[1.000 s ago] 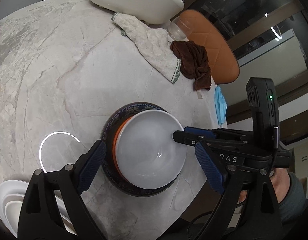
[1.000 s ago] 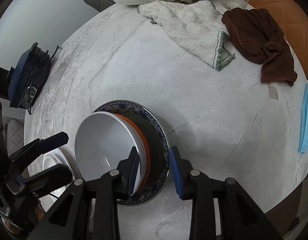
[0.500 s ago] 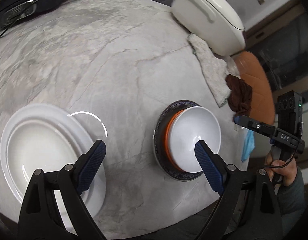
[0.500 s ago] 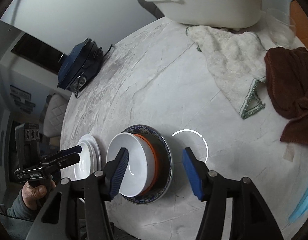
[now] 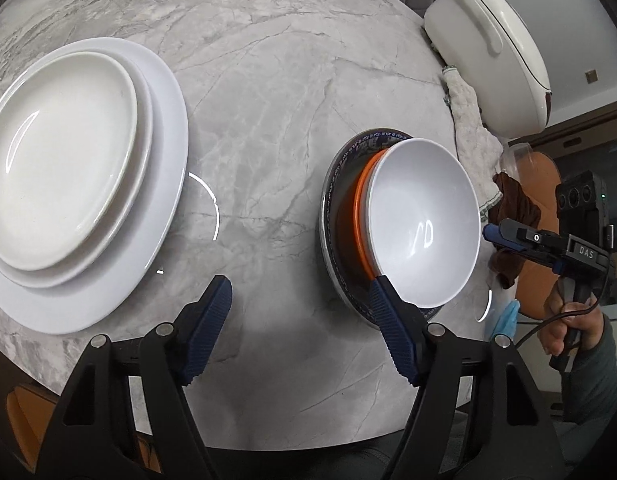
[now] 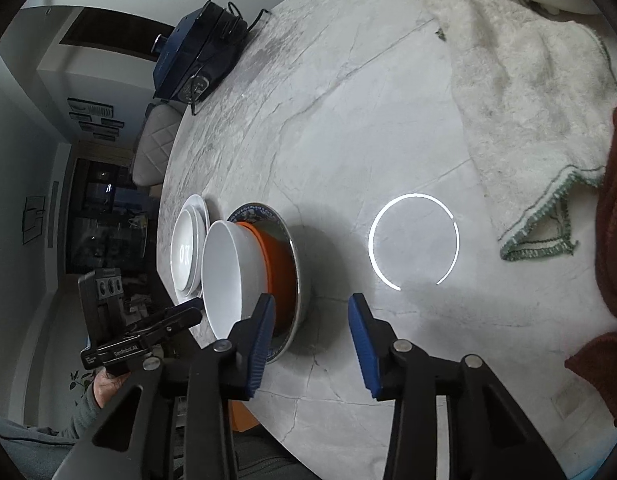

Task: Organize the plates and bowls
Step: 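Close both grippers on the patterned bowl rim holding the nested bowls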

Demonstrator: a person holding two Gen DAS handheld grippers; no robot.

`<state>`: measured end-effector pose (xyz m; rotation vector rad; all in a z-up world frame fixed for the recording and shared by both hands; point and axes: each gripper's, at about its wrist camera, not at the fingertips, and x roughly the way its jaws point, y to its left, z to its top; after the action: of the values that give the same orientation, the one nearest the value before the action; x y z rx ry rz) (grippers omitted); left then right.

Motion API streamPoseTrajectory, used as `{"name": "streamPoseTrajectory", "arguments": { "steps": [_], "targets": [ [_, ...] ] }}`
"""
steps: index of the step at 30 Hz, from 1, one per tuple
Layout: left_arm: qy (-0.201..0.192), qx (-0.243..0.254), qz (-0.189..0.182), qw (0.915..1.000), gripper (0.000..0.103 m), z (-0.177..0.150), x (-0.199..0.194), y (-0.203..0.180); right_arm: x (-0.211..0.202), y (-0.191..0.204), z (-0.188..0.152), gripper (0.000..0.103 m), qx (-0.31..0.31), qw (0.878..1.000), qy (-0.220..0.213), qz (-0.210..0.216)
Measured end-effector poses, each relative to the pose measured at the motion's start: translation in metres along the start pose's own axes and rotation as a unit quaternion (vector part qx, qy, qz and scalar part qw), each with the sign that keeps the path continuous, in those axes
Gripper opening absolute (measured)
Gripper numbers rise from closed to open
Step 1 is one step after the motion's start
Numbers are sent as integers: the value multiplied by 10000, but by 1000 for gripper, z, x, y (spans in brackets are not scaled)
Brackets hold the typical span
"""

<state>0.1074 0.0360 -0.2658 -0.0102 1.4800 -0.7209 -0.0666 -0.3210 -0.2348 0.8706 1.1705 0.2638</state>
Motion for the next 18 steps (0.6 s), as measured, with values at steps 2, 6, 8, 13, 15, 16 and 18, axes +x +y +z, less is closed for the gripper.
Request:
{"name": "streamPoseTrajectory", "arguments": {
  "steps": [2, 6, 8, 13, 15, 16, 18],
  "targets": [
    [-23, -48, -147, 9999, 65, 6, 4, 3, 7, 2, 4, 41, -128, 9998, 167, 5],
    [-55, -57, -200, 9998, 65, 21, 9, 10, 21, -1, 12, 41, -150, 9989, 419, 114],
    [-55, -1, -239, 9997, 62, 26, 11, 9, 27, -2, 14, 39, -150, 9986, 504, 108],
    [-10, 145, -491, 9987, 42, 36, 17, 6, 37, -1, 15, 36, -240, 9972, 691, 142],
    [61, 169, -494, 9986, 32, 38, 20, 4, 39, 1, 15, 35, -252, 9970, 715, 169],
    [97, 161, -540, 9984, 32, 39, 22, 4, 40, 2, 16, 34, -253, 9969, 719, 176],
    [165, 185, -563, 9981, 32, 41, 25, 3, 40, -1, 16, 32, -245, 9968, 736, 200]
  ]
}}
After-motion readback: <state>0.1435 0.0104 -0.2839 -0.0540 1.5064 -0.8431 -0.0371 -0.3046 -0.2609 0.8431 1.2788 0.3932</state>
